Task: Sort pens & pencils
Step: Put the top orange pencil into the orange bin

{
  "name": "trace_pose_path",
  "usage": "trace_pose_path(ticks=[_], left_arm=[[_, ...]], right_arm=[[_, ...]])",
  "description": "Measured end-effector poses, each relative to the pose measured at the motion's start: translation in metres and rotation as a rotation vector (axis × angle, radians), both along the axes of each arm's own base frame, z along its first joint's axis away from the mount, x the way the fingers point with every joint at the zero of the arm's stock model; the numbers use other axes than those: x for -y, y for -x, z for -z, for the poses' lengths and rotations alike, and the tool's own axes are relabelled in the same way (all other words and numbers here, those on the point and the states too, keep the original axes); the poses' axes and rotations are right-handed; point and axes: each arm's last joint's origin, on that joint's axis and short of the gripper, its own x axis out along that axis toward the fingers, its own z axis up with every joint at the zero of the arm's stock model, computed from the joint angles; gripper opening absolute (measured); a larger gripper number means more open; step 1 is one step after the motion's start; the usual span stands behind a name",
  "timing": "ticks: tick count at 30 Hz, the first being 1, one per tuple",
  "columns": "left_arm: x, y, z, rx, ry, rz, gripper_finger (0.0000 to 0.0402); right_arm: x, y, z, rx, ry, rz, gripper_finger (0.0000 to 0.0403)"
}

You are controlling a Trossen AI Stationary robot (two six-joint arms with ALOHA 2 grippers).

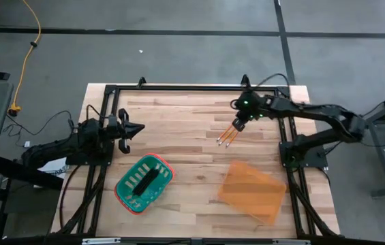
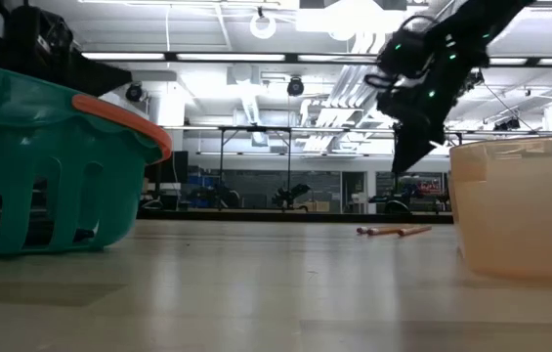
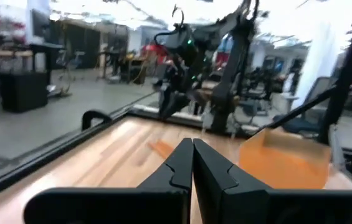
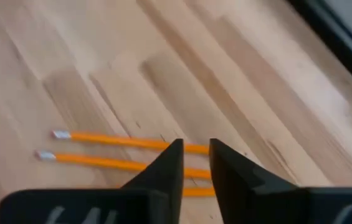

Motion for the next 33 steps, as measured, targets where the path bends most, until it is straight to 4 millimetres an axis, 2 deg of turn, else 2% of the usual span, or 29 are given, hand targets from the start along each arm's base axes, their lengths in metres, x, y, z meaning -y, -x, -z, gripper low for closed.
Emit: trace_pose_path(ticks=[6, 14, 21, 28, 33], left_arm=[[0.004, -0.002, 0.005, -0.046, 0.031, 0.018, 0.0000], [0.005, -0.003, 0.007, -0.065, 0.054, 0.029, 0.0000], [0.005, -0.003, 0.007, -0.064, 0.054, 0.031, 0.0000], [0.005, -0.003, 0.007, -0.063, 0.055, 0.032, 0.0000], [0.005, -0.003, 0.007, -0.063, 0.055, 0.032, 0.0001]], right_arm=[[0.007, -0.024, 0.011, -0.210, -0.055, -0.164, 0.0106], [0.018, -0.061, 0.012, -0.383, -0.097, -0.325, 0.0108], [0.014, -0.088, 0.012, -0.455, -0.062, -0.503, 0.0108], [0.005, -0.109, 0.034, -0.526, -0.065, -0.599, 0.0108], [-0.002, -0.116, 0.044, -0.596, -0.081, -0.638, 0.0108]])
